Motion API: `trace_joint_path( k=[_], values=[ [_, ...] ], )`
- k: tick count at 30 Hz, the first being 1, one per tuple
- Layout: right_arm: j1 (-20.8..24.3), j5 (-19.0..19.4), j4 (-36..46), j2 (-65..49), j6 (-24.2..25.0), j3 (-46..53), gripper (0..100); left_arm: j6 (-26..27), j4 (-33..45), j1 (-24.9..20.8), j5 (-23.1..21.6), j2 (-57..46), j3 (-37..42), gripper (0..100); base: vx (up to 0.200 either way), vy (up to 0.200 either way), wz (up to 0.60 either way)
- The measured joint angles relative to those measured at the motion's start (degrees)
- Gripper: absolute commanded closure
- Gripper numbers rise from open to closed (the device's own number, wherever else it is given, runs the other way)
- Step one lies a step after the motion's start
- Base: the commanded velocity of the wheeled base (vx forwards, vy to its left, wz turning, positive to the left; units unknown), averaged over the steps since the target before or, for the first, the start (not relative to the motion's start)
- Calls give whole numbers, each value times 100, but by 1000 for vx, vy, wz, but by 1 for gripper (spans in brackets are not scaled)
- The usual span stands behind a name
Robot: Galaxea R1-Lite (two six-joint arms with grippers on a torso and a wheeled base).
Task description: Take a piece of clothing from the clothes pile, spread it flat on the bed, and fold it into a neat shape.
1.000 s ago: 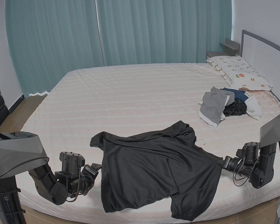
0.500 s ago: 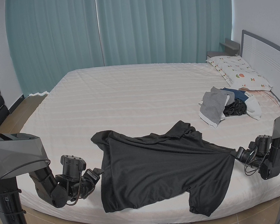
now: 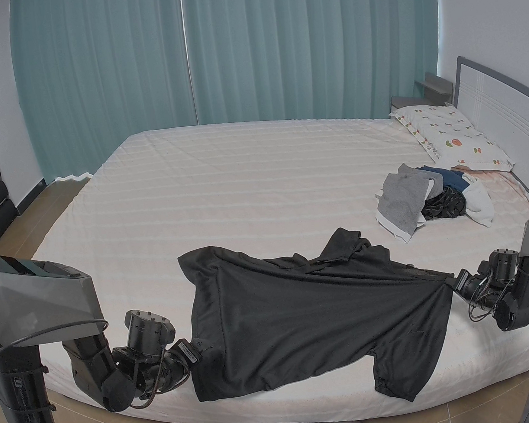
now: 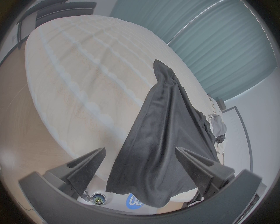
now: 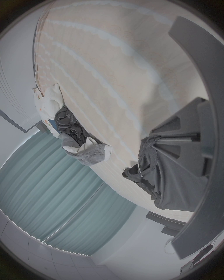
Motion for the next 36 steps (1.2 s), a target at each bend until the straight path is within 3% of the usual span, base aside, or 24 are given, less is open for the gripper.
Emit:
trace_joint_path(
  k=[28, 36],
  values=[
    [-325, -38, 439, 13, -5, -483, 100, 317, -396, -575, 90, 339, 1, 0, 0, 0, 0],
    [-301, -38, 436, 13, 0, -471, 100, 684, -366, -588, 90, 438, -112, 0, 0, 0, 0]
  ],
)
